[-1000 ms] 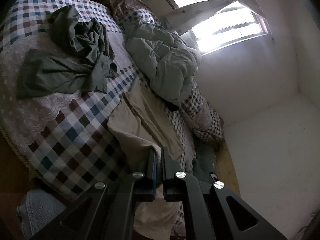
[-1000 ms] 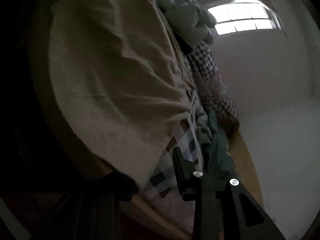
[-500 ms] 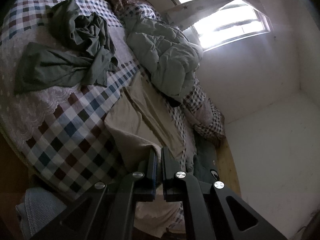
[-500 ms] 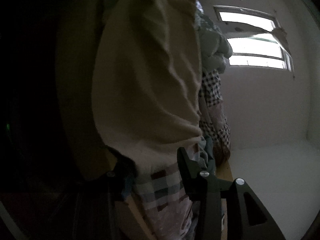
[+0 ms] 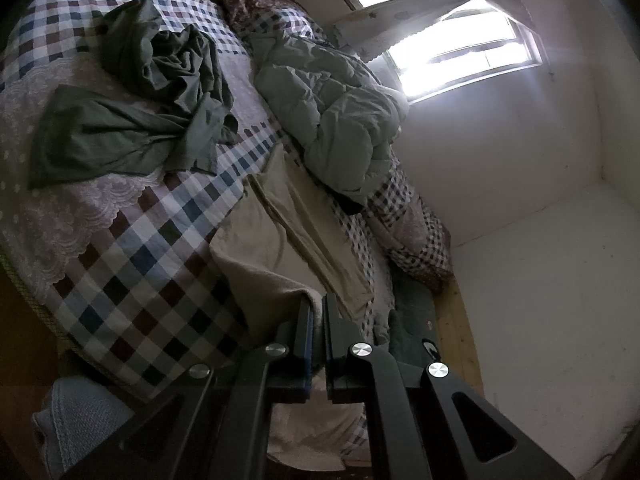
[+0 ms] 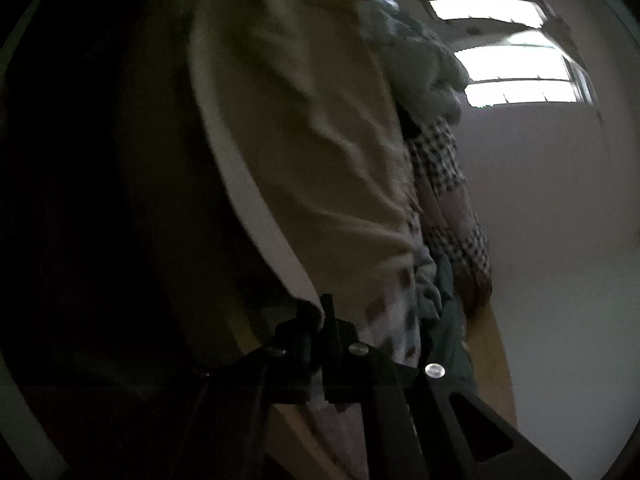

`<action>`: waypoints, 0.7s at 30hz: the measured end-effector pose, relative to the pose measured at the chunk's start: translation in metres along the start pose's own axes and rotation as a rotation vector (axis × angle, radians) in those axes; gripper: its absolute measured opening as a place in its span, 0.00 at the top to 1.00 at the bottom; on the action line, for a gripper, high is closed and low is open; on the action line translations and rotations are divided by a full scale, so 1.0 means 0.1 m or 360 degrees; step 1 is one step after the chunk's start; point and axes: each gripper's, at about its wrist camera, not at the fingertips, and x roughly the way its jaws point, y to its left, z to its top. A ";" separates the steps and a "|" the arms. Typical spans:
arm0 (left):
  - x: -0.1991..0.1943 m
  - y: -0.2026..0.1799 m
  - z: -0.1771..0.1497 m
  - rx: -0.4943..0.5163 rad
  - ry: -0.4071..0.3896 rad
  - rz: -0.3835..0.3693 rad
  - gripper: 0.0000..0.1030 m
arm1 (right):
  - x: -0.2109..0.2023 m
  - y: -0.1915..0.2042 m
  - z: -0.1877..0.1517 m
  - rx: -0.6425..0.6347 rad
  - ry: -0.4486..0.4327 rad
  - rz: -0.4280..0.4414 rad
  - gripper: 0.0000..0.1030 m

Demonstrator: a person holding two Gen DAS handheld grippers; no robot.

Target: Fold clothes

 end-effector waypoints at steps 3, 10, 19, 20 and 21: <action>-0.03 0.01 0.00 -0.0005 -0.0009 -0.0003 0.97 | -0.03 -0.31 -0.02 0.0119 0.0022 -0.0014 0.99; -0.17 0.01 0.00 0.0000 -0.0048 -0.0017 0.97 | -0.34 -1.28 -0.12 0.0385 -0.0002 -0.0178 1.00; -0.46 -0.11 0.04 0.0057 -0.0116 -0.0048 0.97 | -0.73 -2.16 0.00 0.0527 -0.0096 -0.0385 1.00; -0.50 -0.13 0.05 0.0059 -0.0125 -0.0055 0.97 | -0.76 -2.21 0.02 0.0532 -0.0107 -0.0404 1.00; -0.54 -0.13 0.07 0.0051 -0.0134 -0.0065 0.98 | -0.79 -2.26 0.03 0.0537 -0.0118 -0.0422 1.00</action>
